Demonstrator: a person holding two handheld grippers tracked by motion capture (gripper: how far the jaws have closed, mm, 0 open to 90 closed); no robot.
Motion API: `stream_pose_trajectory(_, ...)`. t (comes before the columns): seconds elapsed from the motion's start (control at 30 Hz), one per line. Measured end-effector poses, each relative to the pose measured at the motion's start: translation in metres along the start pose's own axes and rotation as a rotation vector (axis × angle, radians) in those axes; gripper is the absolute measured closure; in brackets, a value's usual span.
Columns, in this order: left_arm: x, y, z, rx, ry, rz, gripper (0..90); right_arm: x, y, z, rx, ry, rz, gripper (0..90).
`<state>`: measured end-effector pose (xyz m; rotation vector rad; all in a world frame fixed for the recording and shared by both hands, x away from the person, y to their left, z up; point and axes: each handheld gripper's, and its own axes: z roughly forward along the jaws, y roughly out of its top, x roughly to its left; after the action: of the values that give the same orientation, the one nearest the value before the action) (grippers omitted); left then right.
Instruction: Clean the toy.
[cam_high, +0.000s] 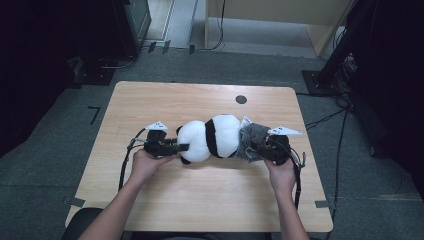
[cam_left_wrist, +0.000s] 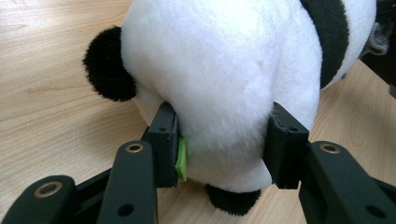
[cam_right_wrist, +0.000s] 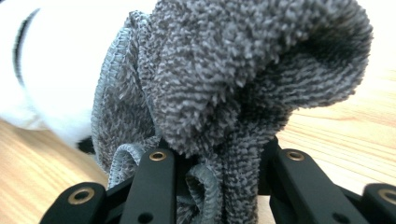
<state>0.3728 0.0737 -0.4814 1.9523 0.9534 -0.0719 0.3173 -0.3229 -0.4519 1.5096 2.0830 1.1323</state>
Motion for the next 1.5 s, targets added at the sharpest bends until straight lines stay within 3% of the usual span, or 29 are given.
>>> stream_pose_trajectory(0.13,0.002,0.000,0.000,-0.007,-0.012,-0.016,54.0,-0.010,0.000,-0.004,-0.008,-0.018,0.033,70.4)
stream_pose_trajectory(0.23,0.002,0.001,0.000,-0.005,-0.013,-0.017,54.1,-0.007,0.004,-0.017,-0.061,0.013,0.044,70.4)
stream_pose_trajectory(0.33,0.003,0.001,0.000,-0.002,-0.017,-0.020,54.3,0.009,0.011,-0.032,-0.107,0.051,0.007,70.4)
stream_pose_trajectory(0.5,0.002,0.002,0.000,-0.003,-0.016,-0.025,54.4,0.053,0.025,-0.041,-0.146,0.136,-0.110,70.3)
stream_pose_trajectory(0.6,0.001,0.002,0.000,-0.004,-0.016,-0.028,54.5,0.079,0.026,-0.031,-0.134,0.219,-0.156,70.3)
stream_pose_trajectory(0.73,0.000,0.002,0.000,-0.008,-0.012,-0.031,54.6,0.109,0.018,-0.004,-0.088,0.297,-0.243,70.3)
stream_pose_trajectory(0.93,-0.001,0.003,0.000,-0.009,-0.010,-0.037,55.1,0.137,-0.006,0.049,0.054,0.408,-0.280,70.3)
stream_pose_trajectory(1.03,-0.001,0.003,0.000,-0.002,-0.008,-0.032,55.6,0.146,-0.016,0.067,0.095,0.376,-0.343,70.1)
stream_pose_trajectory(1.1,-0.002,0.003,0.000,0.004,-0.004,-0.027,56.0,0.142,-0.019,0.073,0.100,0.362,-0.350,70.1)
stream_pose_trajectory(1.5,-0.004,0.004,0.001,0.019,0.009,-0.010,56.9,0.111,-0.023,0.063,0.121,0.257,-0.349,69.0)
